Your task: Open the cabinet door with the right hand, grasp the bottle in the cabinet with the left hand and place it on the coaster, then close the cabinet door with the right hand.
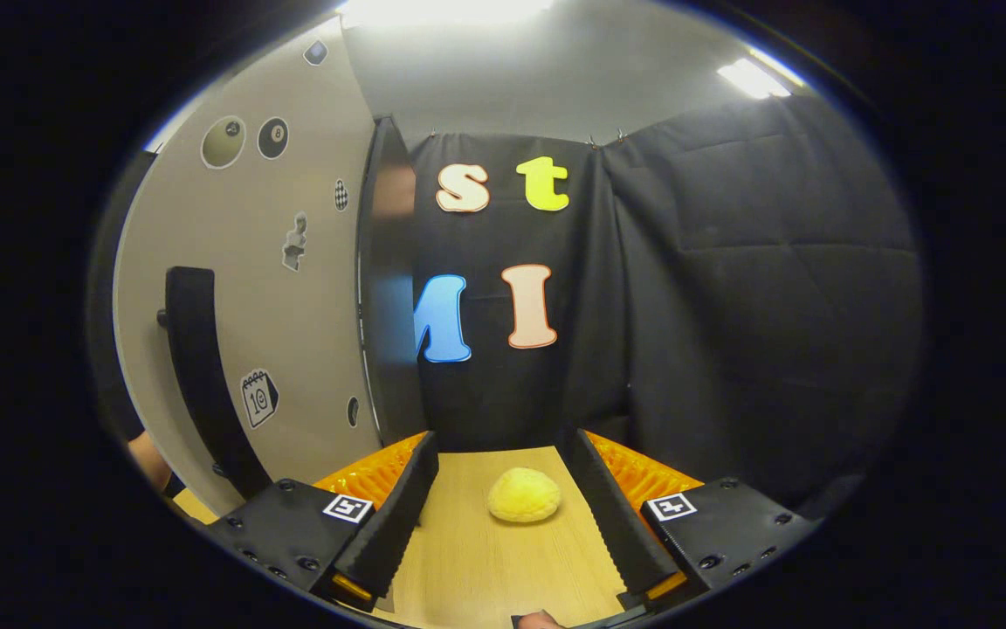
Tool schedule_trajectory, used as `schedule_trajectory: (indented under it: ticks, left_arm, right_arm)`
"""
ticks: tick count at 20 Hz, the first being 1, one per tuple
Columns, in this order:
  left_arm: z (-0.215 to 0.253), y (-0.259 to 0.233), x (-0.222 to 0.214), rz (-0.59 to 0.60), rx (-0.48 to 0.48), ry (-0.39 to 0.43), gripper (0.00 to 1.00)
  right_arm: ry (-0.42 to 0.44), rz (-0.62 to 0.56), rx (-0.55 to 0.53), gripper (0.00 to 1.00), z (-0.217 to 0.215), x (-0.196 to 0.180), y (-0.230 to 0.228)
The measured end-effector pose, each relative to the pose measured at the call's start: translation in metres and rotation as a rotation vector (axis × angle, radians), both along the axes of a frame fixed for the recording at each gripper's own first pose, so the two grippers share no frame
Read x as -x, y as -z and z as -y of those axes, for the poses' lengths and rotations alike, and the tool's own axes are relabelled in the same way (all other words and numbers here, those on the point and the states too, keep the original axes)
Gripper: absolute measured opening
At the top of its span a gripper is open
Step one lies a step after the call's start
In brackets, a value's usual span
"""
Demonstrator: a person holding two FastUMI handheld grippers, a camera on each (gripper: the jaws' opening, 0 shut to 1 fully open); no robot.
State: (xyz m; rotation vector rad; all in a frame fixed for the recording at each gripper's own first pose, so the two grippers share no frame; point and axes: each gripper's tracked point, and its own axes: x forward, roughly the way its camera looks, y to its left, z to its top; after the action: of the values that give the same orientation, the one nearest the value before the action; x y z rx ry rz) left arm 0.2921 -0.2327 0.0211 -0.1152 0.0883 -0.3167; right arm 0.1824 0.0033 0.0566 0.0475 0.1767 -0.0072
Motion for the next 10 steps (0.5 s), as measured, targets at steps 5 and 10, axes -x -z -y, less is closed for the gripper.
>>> schedule_trajectory:
  ticks: [5,10]
  left_arm:
    - [0.006,0.014,-0.032,-0.004,-0.038,0.007,0.87]
    - [0.012,0.03,-0.046,-0.033,-0.066,0.016,0.85]
  right_arm:
    - [0.046,-0.026,-0.005,0.98,0.0,-0.008,0.011]
    - [0.056,-0.023,-0.019,0.98,0.002,-0.008,0.008]
